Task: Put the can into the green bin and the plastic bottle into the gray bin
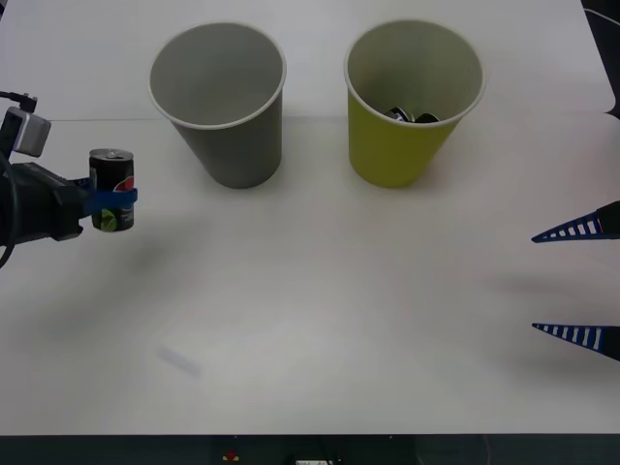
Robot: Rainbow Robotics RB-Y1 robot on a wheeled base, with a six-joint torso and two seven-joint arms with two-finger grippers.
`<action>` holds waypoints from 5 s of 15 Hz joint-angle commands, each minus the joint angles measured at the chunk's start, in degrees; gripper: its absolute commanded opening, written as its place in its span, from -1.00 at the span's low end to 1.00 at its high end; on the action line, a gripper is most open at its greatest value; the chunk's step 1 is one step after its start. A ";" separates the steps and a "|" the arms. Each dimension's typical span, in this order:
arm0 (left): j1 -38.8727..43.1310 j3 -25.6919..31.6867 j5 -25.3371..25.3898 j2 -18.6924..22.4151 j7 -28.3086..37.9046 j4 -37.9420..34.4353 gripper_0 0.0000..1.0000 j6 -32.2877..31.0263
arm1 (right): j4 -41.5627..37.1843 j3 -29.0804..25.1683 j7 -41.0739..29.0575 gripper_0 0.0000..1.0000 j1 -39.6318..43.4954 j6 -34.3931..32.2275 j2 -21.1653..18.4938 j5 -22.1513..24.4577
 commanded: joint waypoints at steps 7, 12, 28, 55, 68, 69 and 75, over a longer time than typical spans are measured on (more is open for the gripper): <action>-11.94 9.75 0.13 -6.78 8.79 -6.26 -1.00 -30.35 | 0.00 0.00 0.00 1.00 0.00 0.00 0.00 0.00; -21.52 6.76 -0.49 -6.96 8.79 -5.64 -1.00 -35.36 | 0.00 0.00 0.00 1.00 0.00 0.00 0.00 0.00; -64.50 -20.49 -13.32 -24.71 8.61 25.21 -1.00 -35.36 | 0.00 0.00 0.00 1.00 0.00 0.00 0.00 0.00; -77.86 -33.32 -34.06 -42.03 4.92 53.51 1.00 -10.75 | 0.00 0.00 0.00 1.00 0.00 0.00 0.00 0.00; -73.56 -14.16 -16.48 -30.51 -21.36 52.10 1.00 -26.31 | 0.00 0.00 0.00 1.00 0.00 0.00 0.00 0.00; -71.45 -14.16 -14.55 -29.28 -23.47 50.25 1.00 -26.40 | 0.00 0.00 0.00 1.00 0.00 0.00 0.00 0.00; -58.44 -10.64 -10.68 -24.71 -28.04 32.41 1.00 -31.32 | 0.00 0.00 0.00 1.00 0.00 0.00 0.00 0.00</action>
